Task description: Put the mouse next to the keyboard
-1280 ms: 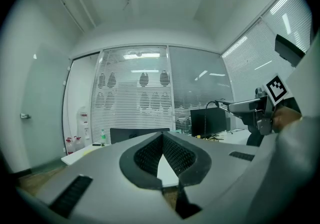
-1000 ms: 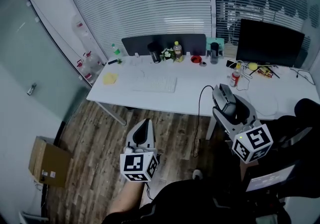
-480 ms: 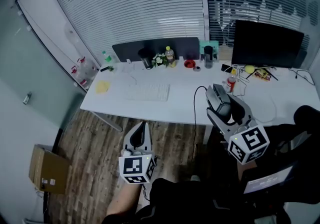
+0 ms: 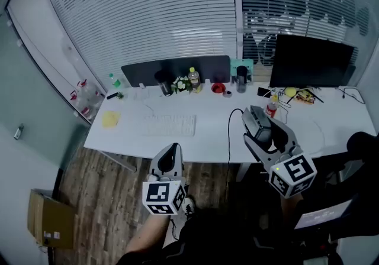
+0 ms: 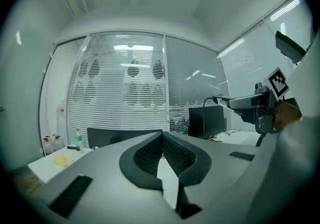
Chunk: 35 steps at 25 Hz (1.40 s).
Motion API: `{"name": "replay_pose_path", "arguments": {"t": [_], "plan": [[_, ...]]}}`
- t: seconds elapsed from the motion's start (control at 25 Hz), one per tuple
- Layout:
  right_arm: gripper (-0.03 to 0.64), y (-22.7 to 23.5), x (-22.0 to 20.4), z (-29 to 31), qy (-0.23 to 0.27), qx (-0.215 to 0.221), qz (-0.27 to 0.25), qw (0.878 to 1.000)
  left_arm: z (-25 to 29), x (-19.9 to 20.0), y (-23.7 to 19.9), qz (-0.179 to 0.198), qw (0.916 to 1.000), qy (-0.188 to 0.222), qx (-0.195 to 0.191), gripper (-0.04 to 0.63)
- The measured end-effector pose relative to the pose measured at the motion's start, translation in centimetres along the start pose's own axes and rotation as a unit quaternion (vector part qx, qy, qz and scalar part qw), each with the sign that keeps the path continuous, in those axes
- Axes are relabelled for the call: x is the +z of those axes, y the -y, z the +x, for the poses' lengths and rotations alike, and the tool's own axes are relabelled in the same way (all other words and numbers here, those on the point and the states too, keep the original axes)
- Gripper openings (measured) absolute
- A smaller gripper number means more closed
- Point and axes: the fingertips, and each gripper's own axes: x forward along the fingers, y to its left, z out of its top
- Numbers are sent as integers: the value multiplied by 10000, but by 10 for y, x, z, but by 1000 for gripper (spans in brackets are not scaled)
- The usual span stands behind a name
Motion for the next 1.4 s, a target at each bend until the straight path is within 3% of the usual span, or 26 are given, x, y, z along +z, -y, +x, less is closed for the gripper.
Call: {"name": "replay_pose_path", "arguments": {"t": [0.44,0.76,1.2,1.4], "plan": [[299,-14,5,95,-151,-664,99,9976,76,8,-95,-43,9978,-17,-662,31],[299,-30,10,146,-234,-806,97,9964,111,10,-130,64,9946,-38,-1038,31],[296,-31,14,190,-193,-1203,103,9925,140,3,-182,-21,9918,-27,-1275,31],[293,-17,5,208,-253,-1146,129,9930,154,-4,-187,-128,9922,-99,-1237,31]]}}
